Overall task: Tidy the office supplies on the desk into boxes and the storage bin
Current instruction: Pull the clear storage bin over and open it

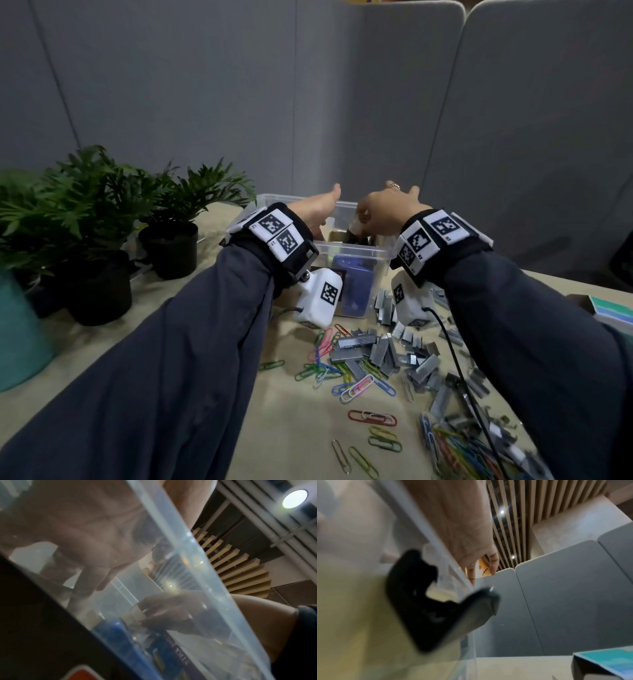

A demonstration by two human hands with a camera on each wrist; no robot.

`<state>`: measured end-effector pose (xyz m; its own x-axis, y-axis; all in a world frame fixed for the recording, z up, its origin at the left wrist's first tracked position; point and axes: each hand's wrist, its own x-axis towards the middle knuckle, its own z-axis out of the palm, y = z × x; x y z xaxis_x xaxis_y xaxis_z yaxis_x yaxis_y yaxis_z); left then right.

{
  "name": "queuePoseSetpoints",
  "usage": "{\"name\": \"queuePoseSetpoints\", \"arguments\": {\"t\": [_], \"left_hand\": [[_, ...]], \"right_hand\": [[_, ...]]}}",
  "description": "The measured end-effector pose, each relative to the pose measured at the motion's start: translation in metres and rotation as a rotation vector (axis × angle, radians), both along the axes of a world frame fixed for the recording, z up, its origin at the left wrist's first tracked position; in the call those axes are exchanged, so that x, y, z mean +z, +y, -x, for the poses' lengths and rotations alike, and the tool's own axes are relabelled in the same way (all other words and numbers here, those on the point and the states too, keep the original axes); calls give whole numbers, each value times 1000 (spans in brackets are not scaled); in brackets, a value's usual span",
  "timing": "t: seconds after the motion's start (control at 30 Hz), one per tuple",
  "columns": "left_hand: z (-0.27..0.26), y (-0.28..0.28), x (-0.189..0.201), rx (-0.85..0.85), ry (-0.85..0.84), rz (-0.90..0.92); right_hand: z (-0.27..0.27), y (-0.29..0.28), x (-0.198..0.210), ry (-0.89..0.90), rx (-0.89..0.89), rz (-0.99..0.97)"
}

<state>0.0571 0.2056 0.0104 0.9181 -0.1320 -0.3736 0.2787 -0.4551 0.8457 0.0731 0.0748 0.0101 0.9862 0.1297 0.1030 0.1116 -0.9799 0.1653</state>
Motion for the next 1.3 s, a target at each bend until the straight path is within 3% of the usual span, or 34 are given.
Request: {"name": "queuePoseSetpoints", "arguments": {"t": [0.23,0.43,0.63,0.8,0.9,1.3], "left_hand": [[1,0,-2,7,-27,18],[4,1,-4,5,-91,-12],[7,0,-1,11,-73,-48],[3,0,-2,7,-122,-54],[5,0,-3,21,-117,-51],[7,1,-4,9,-164,-107]], "right_hand": [[1,2,4,17,99,56],[-1,1,7,-44,47,-50],[-2,6,1,-138,7,118],[-4,-2,6,-76,23,-25],[-5,-2,5,-144,27,-96],[-6,14,4,-210,-2,12]]}}
